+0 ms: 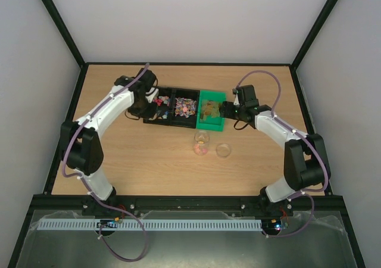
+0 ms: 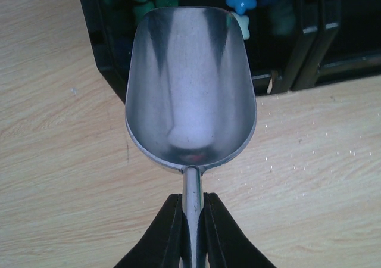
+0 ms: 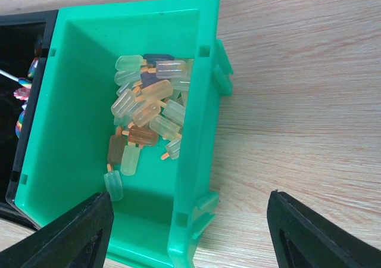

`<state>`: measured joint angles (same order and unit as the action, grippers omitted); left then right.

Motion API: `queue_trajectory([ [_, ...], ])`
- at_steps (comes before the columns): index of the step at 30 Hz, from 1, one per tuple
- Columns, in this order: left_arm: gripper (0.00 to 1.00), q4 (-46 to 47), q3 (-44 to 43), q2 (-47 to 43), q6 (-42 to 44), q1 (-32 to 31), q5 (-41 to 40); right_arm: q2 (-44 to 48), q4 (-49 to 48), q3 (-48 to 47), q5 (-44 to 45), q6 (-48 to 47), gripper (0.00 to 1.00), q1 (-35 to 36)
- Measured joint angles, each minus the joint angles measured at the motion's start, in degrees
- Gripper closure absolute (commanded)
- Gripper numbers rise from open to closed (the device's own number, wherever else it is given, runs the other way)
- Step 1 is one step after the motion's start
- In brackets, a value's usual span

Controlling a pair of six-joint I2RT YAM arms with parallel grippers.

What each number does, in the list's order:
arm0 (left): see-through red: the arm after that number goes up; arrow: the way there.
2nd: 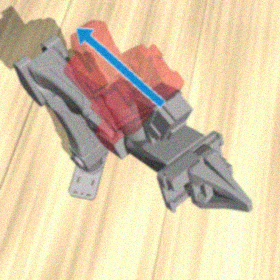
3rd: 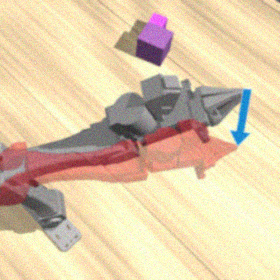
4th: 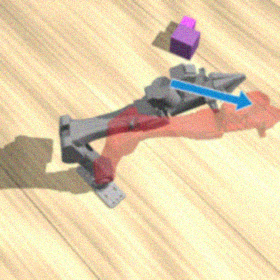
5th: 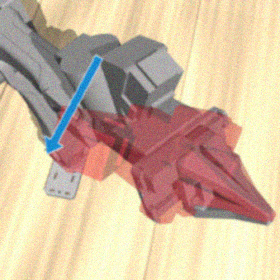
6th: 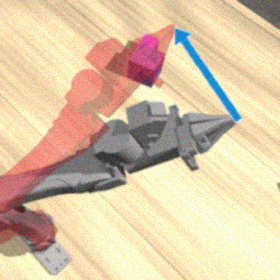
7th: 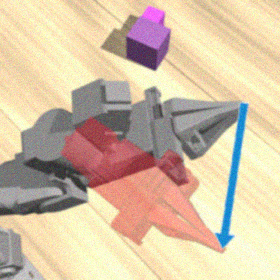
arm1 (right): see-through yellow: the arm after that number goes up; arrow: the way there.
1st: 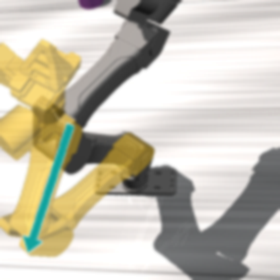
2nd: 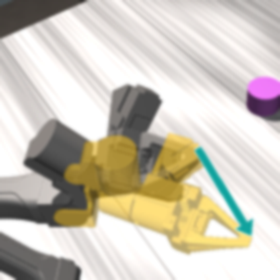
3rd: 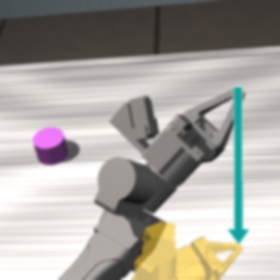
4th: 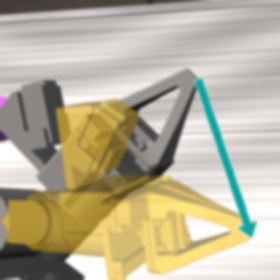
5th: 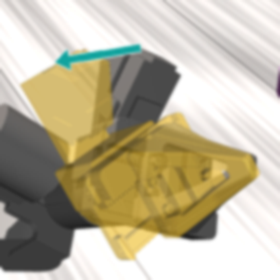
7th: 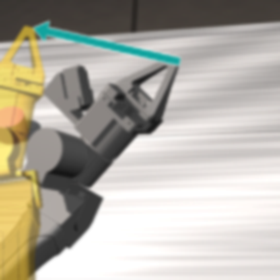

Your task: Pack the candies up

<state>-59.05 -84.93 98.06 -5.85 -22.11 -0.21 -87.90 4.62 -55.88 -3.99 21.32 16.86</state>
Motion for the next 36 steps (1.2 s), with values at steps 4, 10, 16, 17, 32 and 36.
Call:
queue_trajectory([
  [4,0.98,0.0,-2.6,3.1,-1.3,0.0,-0.7,-0.4,-0.4,0.0,0.7,0.2,0.32,0.9],
  [10,0.98,-0.2,-6.1,7.5,-2.3,0.0,-1.8,-1.8,-0.7,0.0,1.8,0.2,0.34,1.8],
  [16,0.98,-0.6,-7.3,9.6,-2.6,0.1,-2.6,-3.0,-0.7,0.0,2.7,0.1,0.4,2.0],
  [17,0.98,-0.5,-7.4,9.9,-2.6,0.2,-2.7,-3.3,-0.7,0.0,2.8,0.1,0.42,2.0],
  [32,0.98,2.7,-8.1,13.2,-2.6,1.2,-2.7,-4.4,-0.8,-0.1,2.9,-1.1,0.77,2.1],
  [36,0.98,3.5,-8.2,13.4,-2.0,1.2,-3.1,-4.5,-0.7,-0.4,3.0,-1.6,0.91,2.4],
])
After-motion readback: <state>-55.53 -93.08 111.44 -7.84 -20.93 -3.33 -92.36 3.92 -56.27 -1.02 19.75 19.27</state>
